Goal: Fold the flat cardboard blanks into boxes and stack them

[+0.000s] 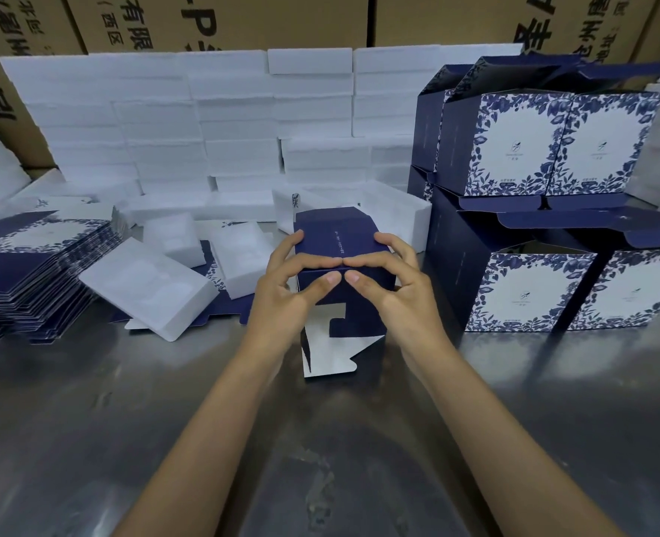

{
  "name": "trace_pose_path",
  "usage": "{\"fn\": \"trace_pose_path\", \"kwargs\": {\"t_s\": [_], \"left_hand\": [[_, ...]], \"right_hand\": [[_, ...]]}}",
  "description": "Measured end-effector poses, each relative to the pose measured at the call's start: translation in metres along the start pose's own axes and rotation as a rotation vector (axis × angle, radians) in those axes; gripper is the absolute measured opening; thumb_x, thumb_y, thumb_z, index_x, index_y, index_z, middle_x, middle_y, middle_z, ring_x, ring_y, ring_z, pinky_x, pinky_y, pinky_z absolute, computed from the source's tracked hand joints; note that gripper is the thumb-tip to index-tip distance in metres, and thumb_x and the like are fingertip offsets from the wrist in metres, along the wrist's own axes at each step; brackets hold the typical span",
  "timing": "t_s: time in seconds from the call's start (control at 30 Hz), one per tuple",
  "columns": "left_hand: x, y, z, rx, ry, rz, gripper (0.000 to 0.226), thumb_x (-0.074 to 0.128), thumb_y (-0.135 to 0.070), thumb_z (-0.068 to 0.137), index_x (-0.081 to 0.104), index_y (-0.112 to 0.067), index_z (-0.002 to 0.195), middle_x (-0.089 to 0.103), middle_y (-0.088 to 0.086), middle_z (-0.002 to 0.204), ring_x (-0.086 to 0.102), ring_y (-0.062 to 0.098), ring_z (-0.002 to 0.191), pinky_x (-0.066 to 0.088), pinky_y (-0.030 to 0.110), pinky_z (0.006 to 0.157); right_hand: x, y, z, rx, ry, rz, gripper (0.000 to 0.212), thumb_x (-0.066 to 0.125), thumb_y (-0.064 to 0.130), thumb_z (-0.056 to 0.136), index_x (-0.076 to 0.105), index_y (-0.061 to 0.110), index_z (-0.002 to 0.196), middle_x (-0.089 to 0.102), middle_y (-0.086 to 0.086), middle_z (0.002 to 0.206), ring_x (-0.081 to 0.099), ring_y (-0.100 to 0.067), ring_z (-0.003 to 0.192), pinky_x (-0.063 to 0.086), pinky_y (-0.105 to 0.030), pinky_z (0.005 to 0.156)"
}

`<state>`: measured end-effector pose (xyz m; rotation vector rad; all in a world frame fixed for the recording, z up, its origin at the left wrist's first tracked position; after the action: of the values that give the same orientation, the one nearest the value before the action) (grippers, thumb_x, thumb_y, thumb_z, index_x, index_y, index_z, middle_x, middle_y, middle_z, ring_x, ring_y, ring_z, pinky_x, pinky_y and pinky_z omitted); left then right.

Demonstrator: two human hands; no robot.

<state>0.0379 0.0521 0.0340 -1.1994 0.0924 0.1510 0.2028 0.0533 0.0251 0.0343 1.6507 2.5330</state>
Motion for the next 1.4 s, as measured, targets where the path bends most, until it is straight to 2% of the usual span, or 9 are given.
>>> {"fn": "trace_pose_path", "kwargs": {"t_s": [0.2, 0.37, 0.53, 0.7, 0.83, 1.03, 1.17, 1.23, 1.4], "left_hand": [[-0.004, 0.001, 0.002, -0.013, 0.021, 0.006, 0.022, 0.076, -0.023, 0.086, 0.077, -0.044, 0.091, 0.043, -0.027, 0.147, 0.036, -0.011, 0.136, 0.033, 0.041, 0.116], [-0.005, 0.001, 0.003, -0.007, 0.074, 0.053, 0.023, 0.074, -0.027, 0.087, 0.076, -0.047, 0.099, 0.040, -0.026, 0.150, 0.038, -0.019, 0.129, 0.036, 0.041, 0.114], [-0.005, -0.002, 0.000, -0.002, 0.015, 0.082, 0.022, 0.073, -0.028, 0.088, 0.075, -0.048, 0.098, 0.041, -0.026, 0.149, 0.036, -0.016, 0.132, 0.037, 0.032, 0.110], [-0.017, -0.004, 0.000, 0.026, -0.185, 0.067, 0.022, 0.061, -0.024, 0.098, 0.065, -0.036, 0.116, 0.055, -0.011, 0.139, 0.050, 0.014, 0.132, 0.043, 0.038, 0.109], [-0.010, -0.001, -0.004, -0.084, -0.241, -0.029, 0.019, 0.056, -0.033, 0.100, 0.055, -0.035, 0.119, 0.054, -0.009, 0.133, 0.061, 0.018, 0.116, 0.050, 0.045, 0.101], [-0.018, 0.003, -0.011, -0.269, -0.337, 0.117, 0.049, 0.025, -0.074, 0.089, 0.047, -0.033, 0.106, 0.064, -0.010, 0.097, 0.057, 0.008, 0.093, 0.037, 0.031, 0.070], [-0.026, 0.010, -0.006, -0.334, -0.302, 0.115, 0.079, 0.009, -0.091, 0.069, 0.044, -0.039, 0.116, 0.068, 0.004, 0.104, 0.063, 0.029, 0.101, 0.045, 0.048, 0.091], [-0.022, 0.020, -0.001, -0.408, -0.247, 0.052, 0.084, 0.013, -0.091, 0.069, 0.044, -0.039, 0.126, 0.066, 0.003, 0.115, 0.064, 0.035, 0.105, 0.048, 0.055, 0.095], [-0.010, 0.048, -0.005, -0.656, -0.044, 0.046, 0.053, 0.035, -0.061, 0.096, 0.065, -0.018, 0.102, 0.073, 0.006, 0.081, 0.068, 0.026, 0.067, 0.054, 0.031, 0.055]], "right_hand": [[-0.008, 0.001, 0.000, -0.004, 0.003, 0.003, 0.020, 0.076, 0.010, 0.089, 0.078, 0.029, 0.096, 0.052, 0.013, 0.139, 0.047, 0.007, 0.129, 0.039, -0.041, 0.116], [-0.011, -0.001, 0.001, 0.024, 0.046, -0.004, 0.019, 0.074, 0.014, 0.092, 0.079, 0.029, 0.103, 0.052, 0.018, 0.143, 0.043, 0.000, 0.138, 0.039, -0.039, 0.116], [-0.015, -0.003, 0.003, 0.041, 0.061, -0.008, 0.025, 0.071, 0.018, 0.095, 0.077, 0.035, 0.113, 0.048, 0.022, 0.149, 0.044, 0.015, 0.131, 0.040, -0.009, 0.100], [-0.032, -0.036, 0.003, 0.378, -0.109, 0.135, 0.038, 0.052, 0.045, 0.103, 0.057, 0.032, 0.139, 0.064, 0.011, 0.135, 0.063, -0.009, 0.121, 0.051, -0.035, 0.106], [-0.009, -0.043, -0.006, 0.590, 0.031, 0.304, 0.035, 0.044, 0.045, 0.107, 0.071, 0.024, 0.113, 0.079, 0.000, 0.105, 0.076, -0.015, 0.092, 0.060, -0.030, 0.077], [-0.013, -0.026, -0.006, 0.599, 0.052, 0.489, 0.038, 0.049, 0.051, 0.103, 0.069, 0.027, 0.123, 0.077, -0.002, 0.115, 0.074, -0.020, 0.105, 0.061, -0.032, 0.077], [-0.017, -0.010, -0.003, 0.495, 0.096, 0.545, 0.033, 0.051, 0.041, 0.103, 0.068, 0.027, 0.127, 0.076, 0.000, 0.117, 0.074, -0.015, 0.105, 0.061, -0.026, 0.070], [-0.022, -0.002, 0.002, 0.392, 0.119, 0.501, 0.029, 0.051, 0.030, 0.103, 0.072, 0.026, 0.123, 0.075, 0.006, 0.119, 0.072, -0.007, 0.106, 0.057, -0.018, 0.073], [-0.032, 0.007, 0.007, 0.178, 0.244, 0.155, 0.031, 0.064, 0.013, 0.095, 0.075, 0.028, 0.119, 0.066, 0.008, 0.131, 0.063, -0.012, 0.122, 0.050, -0.021, 0.093]]}}
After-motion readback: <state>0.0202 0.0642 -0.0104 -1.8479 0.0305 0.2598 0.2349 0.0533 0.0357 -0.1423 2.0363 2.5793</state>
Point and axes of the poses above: each hand's wrist, its own z-axis towards the middle knuckle, its own x-axis out of the palm, y = z × x, the point moved 7 cm from there along z, towards the middle knuckle
